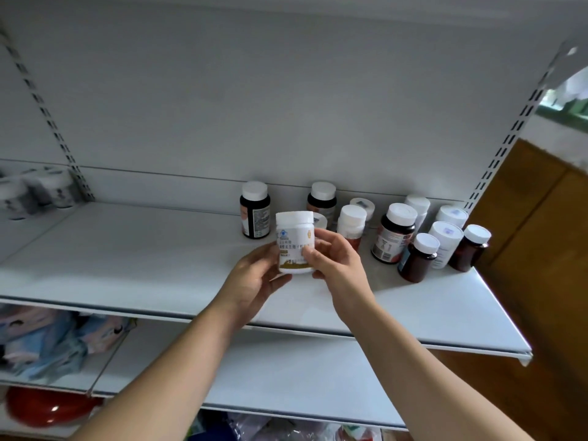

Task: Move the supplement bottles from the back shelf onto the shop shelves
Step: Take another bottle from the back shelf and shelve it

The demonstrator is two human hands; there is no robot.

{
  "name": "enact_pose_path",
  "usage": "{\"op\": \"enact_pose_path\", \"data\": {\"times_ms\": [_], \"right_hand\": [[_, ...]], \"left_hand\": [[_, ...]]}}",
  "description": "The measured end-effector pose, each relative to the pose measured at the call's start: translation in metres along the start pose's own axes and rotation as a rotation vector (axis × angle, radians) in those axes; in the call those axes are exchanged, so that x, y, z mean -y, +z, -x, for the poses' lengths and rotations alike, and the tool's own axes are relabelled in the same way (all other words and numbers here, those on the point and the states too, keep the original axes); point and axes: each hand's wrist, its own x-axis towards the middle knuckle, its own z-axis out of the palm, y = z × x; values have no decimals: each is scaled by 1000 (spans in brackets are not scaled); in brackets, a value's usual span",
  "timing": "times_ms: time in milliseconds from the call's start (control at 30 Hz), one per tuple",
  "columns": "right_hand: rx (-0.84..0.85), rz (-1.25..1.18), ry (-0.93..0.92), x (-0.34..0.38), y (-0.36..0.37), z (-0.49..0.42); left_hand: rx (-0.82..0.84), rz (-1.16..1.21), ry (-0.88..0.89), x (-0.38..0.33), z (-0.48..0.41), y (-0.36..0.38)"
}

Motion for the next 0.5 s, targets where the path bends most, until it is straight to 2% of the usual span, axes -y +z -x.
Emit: {"op": "enact_pose_path", "data": {"times_ms": [200,333,500], "right_hand": [[-39,83,-41,1,16,7],[-26,100,-36,2,20,8],[228,-124,136,3,17,4]], "left_hand": [[93,211,-171,5,6,-7],[105,188,-136,1,9,-14],[40,54,-25,-9,22,-21]]}}
